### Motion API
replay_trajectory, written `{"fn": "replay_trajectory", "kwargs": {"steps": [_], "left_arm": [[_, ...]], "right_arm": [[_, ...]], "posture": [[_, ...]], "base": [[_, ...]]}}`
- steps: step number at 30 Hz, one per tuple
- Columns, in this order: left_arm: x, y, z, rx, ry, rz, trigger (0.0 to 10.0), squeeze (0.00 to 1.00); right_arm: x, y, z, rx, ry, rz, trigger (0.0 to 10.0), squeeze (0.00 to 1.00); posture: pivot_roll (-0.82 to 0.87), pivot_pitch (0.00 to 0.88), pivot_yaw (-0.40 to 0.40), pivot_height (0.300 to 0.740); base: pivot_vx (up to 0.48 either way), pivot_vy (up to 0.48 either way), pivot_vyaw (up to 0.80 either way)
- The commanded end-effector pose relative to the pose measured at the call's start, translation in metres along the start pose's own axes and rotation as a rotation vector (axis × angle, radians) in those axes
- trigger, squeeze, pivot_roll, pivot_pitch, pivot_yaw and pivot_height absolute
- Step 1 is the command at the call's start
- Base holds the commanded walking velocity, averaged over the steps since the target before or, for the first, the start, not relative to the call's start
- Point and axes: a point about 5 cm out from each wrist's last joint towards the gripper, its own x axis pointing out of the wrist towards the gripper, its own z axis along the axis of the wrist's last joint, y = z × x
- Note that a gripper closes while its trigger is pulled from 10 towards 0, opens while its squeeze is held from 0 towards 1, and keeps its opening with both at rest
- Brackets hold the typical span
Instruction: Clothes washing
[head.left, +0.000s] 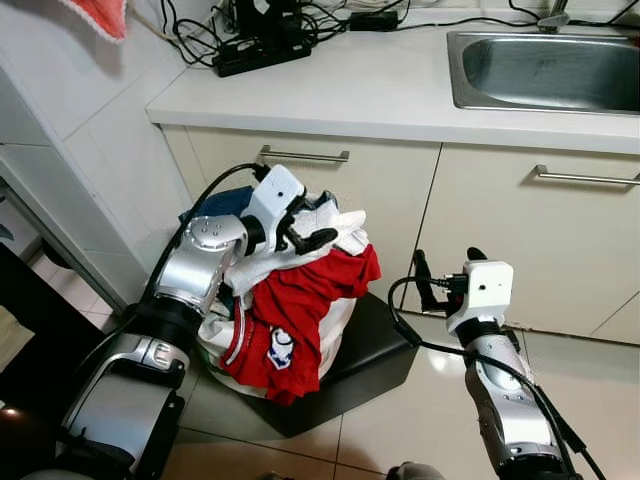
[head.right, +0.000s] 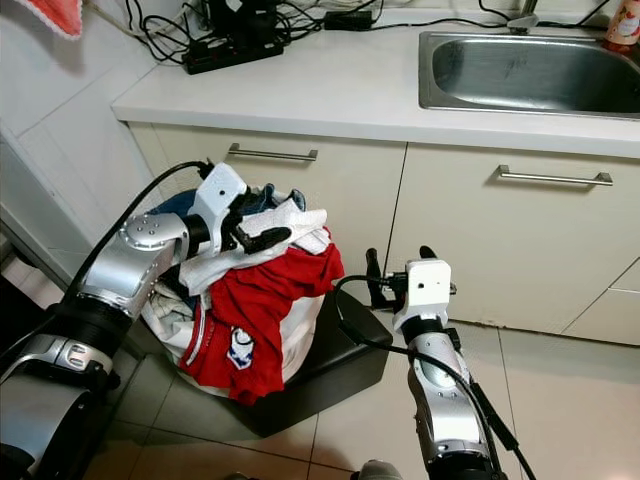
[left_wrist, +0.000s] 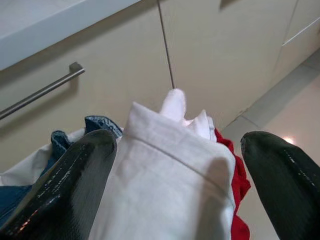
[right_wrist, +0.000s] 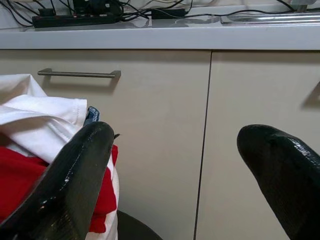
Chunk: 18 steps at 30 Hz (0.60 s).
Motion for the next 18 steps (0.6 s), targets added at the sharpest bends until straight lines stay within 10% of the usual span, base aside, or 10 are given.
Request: {"fn": "replay_trajectory", "kwargs": {"steps": [1, 13, 14, 15, 18], "left_arm": [[0.004, 0.003, 0.006, 0.049, 0.012, 0.022, 10.0, 0.0], [0.015, -0.003, -0.006, 0.085, 0.039, 0.044, 10.0, 0.0], [0.016, -0.003, -0.005, 0.081, 0.025, 0.053, 2.3, 0.0], [0.016, -0.003, -0.005, 0.074, 0.016, 0.057, 0.0, 0.0], [0.018, -0.002, -0.001, 0.07, -0.02, 0.091, 0.0, 0.0]], "right_arm": [[-0.001, 0.0, 0.002, 0.0, -0.003, -0.005, 10.0, 0.0], [-0.001, -0.005, 0.004, -0.01, 0.001, -0.012, 10.0, 0.0], [-0.001, -0.007, 0.004, -0.012, 0.003, -0.016, 10.0, 0.0], [-0.001, -0.008, 0.003, -0.014, 0.004, -0.017, 10.0, 0.0], [-0.002, -0.01, 0.003, -0.017, 0.005, -0.021, 10.0, 0.0]], "posture": [[-0.27, 0.0, 0.117, 0.74], [-0.26, 0.0, 0.107, 0.74], [-0.27, 0.0, 0.107, 0.74], [-0.27, 0.0, 0.107, 0.74], [-0.27, 0.0, 0.107, 0.74]], "base": [[0.0, 0.0, 0.0], [0.0, 0.0, 0.0], [0.0, 0.0, 0.0], [0.0, 0.0, 0.0], [0.0, 0.0, 0.0]]}}
